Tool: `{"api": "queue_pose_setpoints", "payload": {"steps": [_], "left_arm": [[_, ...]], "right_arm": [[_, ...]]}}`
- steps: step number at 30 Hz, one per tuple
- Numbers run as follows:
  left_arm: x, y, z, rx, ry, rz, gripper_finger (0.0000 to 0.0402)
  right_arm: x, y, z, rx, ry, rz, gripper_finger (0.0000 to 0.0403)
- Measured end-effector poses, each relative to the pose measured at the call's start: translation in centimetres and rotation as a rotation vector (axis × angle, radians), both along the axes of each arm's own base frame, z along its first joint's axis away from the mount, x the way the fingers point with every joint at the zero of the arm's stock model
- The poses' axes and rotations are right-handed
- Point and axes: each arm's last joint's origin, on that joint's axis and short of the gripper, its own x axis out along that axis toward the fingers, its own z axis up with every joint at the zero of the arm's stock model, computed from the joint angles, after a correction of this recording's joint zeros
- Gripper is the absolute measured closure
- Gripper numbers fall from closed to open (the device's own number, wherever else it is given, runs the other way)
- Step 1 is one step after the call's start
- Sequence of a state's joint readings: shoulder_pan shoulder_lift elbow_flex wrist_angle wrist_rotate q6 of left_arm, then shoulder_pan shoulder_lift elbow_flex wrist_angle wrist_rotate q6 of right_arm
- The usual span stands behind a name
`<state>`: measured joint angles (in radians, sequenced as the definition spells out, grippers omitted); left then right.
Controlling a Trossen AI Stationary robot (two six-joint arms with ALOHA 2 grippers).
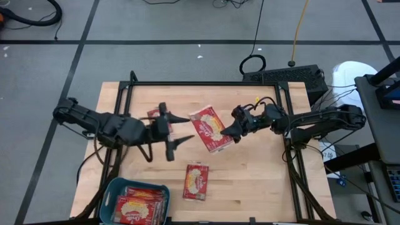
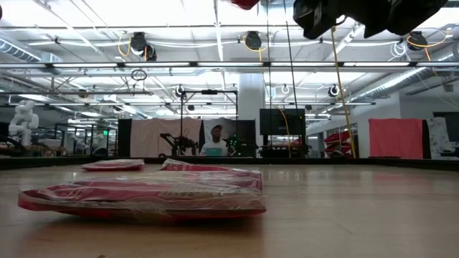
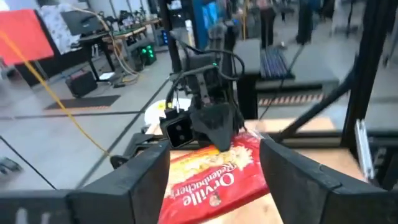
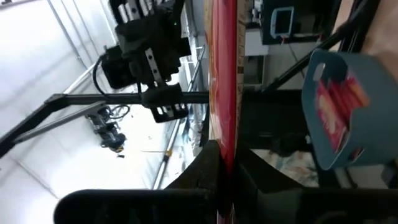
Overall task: Sort popcorn bags into baskets
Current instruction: Put the popcorn sachet into the bin
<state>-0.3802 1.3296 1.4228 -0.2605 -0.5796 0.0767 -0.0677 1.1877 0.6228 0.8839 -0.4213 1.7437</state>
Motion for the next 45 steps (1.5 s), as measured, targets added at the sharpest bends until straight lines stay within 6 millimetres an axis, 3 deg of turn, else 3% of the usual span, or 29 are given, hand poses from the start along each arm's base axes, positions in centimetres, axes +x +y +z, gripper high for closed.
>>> {"api": "queue_pose_setpoints", "payload": {"steps": [7,13,23,36,41,45], "left_arm": [[1.5,-1.5,-0.8,0.235,0.115,-0.066,0.0100],[2.2,-2.4,-2.4,0.474,0.240,-0.062,0.0099],[3.9,-2.6,-4.2,0.732,0.362,-0.035,0.0146],[5.9,-2.6,-6.7,0.855,0.477,-0.054,0.0182],[6.2,-2.0,-7.2,0.871,0.522,-0.052,0.0223],[6.3,-1.6,-7.1,0.864,0.518,-0.038,0.0278]], "right_arm": [[-0.1,0.2,0.1,0.028,0.001,0.040,0.0395],[0.0,0.1,-0.1,0.041,0.031,0.040,0.0394],[0.1,0.0,-0.1,0.081,0.036,-0.013,0.0394],[0.0,0.1,0.0,0.145,0.059,0.031,0.0394],[0.0,0.9,-0.1,0.150,0.079,0.099,0.0394],[0.0,1.4,-0.3,0.148,0.093,0.114,0.0394]]}}
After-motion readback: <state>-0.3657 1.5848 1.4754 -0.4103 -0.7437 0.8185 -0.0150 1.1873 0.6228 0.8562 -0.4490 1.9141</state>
